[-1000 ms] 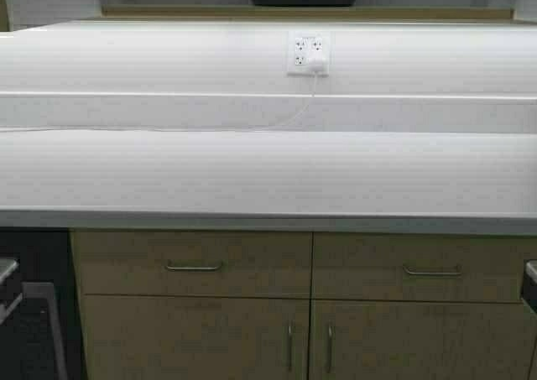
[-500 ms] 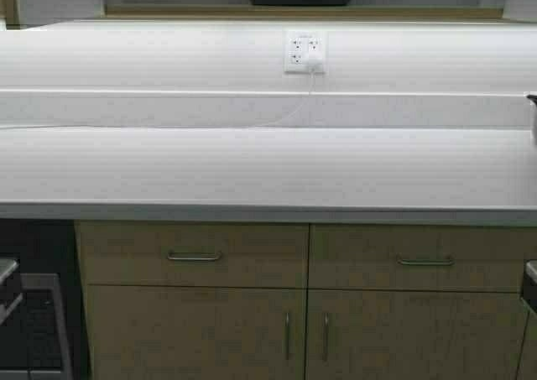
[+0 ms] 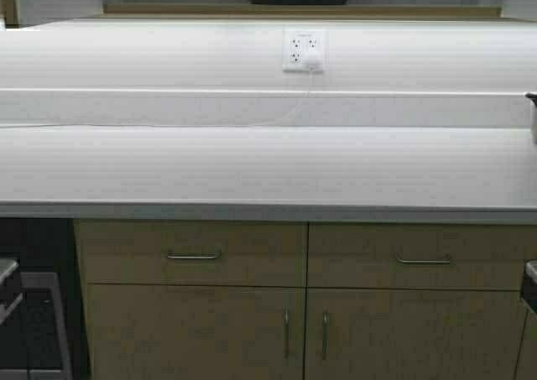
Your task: Open the cabinet, put the pot inside, then close it
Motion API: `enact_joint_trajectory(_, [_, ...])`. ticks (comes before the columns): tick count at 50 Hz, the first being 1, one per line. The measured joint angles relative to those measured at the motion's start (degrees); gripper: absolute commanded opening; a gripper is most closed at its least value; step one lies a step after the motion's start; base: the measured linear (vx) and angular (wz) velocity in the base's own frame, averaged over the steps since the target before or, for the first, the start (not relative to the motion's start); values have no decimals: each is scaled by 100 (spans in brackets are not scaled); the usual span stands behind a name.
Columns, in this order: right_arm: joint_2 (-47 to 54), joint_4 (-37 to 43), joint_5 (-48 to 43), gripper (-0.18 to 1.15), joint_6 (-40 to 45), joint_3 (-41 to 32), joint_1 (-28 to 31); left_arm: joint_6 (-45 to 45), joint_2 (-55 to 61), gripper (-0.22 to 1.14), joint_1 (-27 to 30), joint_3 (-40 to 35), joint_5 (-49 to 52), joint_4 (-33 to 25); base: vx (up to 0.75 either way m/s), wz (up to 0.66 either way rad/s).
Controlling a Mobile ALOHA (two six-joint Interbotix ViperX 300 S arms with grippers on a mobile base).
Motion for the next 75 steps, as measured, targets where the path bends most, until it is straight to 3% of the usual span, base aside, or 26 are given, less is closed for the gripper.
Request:
enact_joint_trajectory(11, [-114, 9, 9, 9, -9, 149, 413, 9, 44, 6, -431, 0, 0, -9, 1, 0])
enact_joint_trajectory(21, [-896, 0, 9, 9, -167, 686, 1222, 26, -246, 6, -1274, 343, 0, 44, 0, 0])
enact_joint_trajectory(35, [-2312, -26, 0, 9, -176, 2197, 2672, 35, -1318, 6, -1934, 1582, -202, 325, 1, 1])
enact_joint_trajectory(42, [-2856, -26, 26, 9, 18, 2944, 2821, 18, -1740, 6, -2021, 2101, -290, 334, 2, 2])
enact_joint_trajectory(51, [-3454, -18, 176, 9, 18, 3384, 2830, 35, -2197, 6, -2013, 2417, -308, 360, 5, 2])
enact_joint_trajectory(60, [-3735, -9, 343, 9, -26, 3480, 2830, 44, -2145, 6, -2004, 2285, -343, 387, 6, 0])
enact_joint_trajectory(75, [-3718, -18, 536, 9, -211, 3507, 2830, 123, -527, 6, -2013, 615, -343, 563, 10, 0])
